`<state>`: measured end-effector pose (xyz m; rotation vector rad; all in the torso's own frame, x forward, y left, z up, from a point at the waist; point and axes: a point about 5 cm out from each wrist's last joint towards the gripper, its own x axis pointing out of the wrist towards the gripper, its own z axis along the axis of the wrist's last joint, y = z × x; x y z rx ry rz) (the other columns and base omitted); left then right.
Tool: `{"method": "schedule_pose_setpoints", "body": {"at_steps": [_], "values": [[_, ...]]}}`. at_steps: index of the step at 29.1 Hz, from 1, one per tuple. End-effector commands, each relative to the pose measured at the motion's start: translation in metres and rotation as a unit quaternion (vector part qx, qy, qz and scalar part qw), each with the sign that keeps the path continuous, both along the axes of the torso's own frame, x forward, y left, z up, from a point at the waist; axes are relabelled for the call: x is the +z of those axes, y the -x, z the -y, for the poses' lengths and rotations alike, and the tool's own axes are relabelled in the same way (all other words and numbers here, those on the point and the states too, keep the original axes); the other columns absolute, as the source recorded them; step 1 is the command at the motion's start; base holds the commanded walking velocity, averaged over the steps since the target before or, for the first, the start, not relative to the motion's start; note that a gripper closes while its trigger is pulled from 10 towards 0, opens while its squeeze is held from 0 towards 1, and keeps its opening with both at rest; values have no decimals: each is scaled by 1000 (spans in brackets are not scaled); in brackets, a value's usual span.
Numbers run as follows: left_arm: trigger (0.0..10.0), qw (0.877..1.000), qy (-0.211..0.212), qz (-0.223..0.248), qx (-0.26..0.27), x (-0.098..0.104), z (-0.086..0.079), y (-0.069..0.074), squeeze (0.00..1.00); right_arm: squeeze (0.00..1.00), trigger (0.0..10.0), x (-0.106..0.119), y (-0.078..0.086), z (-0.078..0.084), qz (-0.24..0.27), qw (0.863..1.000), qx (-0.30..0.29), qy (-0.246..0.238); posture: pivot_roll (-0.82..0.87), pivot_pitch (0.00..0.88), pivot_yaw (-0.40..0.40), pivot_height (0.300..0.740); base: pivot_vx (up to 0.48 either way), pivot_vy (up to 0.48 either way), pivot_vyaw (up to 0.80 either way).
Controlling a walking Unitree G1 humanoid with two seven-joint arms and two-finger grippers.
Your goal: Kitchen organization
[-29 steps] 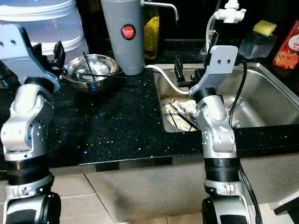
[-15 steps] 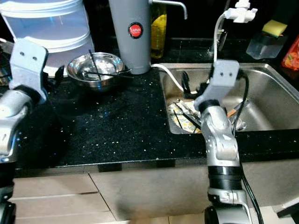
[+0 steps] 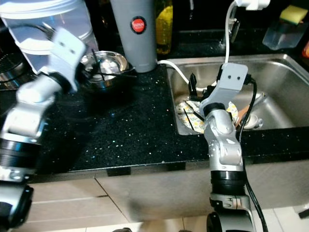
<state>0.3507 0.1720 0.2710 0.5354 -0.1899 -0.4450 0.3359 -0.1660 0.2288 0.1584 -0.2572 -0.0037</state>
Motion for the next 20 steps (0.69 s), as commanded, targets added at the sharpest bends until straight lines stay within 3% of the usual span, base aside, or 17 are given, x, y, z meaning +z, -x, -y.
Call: {"method": "schedule_pose_setpoints", "body": {"at_steps": [1,5,9,12,14,18,20], "values": [[10000,999,5,-2,-39,2,11,3,0,0,10000,2,3,3,5,1000,-8,1,58,88,58,740,0,0,0],[10000,988,0,-19,-155,9,26,19,0,0,10000,5,7,8,10,1000,-21,2,23,90,71,740,0,0,0],[10000,984,-36,-16,-172,10,26,21,0,0,10000,5,8,10,11,1000,-24,2,25,88,70,740,0,0,0],[10000,989,-89,-18,-115,-1,16,8,0,0,10000,6,6,8,11,1000,-23,1,29,82,65,740,0,0,0],[10000,989,-101,-17,-104,-1,13,6,0,0,10000,6,6,7,11,1000,-21,1,30,79,64,740,0,0,0],[10000,981,-181,-6,-74,-8,2,3,0,0,10000,6,5,4,11,1000,-16,0,37,73,63,740,0,0,0],[10000,982,-179,-6,-68,-8,-1,3,0,0,10000,6,5,4,10,1000,-15,-1,37,73,63,740,0,0,0]]}}
